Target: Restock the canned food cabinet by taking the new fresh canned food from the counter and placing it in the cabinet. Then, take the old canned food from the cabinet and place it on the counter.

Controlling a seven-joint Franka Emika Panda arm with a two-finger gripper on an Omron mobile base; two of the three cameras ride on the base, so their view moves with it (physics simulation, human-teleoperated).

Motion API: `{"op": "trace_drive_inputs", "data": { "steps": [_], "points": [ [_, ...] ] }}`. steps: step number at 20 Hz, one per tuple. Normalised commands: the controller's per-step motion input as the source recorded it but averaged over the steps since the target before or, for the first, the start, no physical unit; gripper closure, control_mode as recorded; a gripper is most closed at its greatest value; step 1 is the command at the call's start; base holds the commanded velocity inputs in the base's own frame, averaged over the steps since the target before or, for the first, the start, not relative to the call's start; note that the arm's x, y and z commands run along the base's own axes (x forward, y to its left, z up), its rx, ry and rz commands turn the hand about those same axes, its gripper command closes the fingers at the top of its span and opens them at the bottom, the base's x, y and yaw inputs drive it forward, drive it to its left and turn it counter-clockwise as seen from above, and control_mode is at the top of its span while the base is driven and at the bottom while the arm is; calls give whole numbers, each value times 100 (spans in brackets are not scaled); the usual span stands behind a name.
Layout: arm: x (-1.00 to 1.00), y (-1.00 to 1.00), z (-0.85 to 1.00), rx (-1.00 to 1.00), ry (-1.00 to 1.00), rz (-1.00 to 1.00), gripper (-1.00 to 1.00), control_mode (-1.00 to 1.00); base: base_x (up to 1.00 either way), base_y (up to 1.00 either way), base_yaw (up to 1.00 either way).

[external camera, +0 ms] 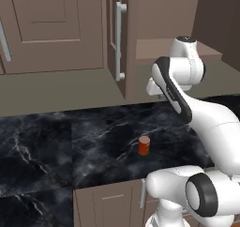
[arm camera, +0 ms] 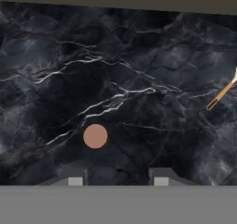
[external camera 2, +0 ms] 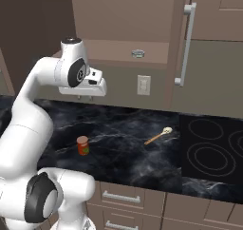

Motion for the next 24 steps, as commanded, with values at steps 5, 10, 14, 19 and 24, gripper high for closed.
{"op": "trace_drive_inputs", "data": {
  "steps": [5,10,14,19,24],
  "points": [
    [-6,0,-1,0,-1,0,-100,-100,0,0,0],
    [-41,0,-45,2,2,0,-100,-100,0,0,0],
    [-37,0,-100,10,1,0,-100,-100,0,0,0],
    [-18,-1,-95,5,0,5,-100,-100,0,0,0],
    [1,19,-62,0,0,9,-100,-100,0,0,0]
  ]
}}
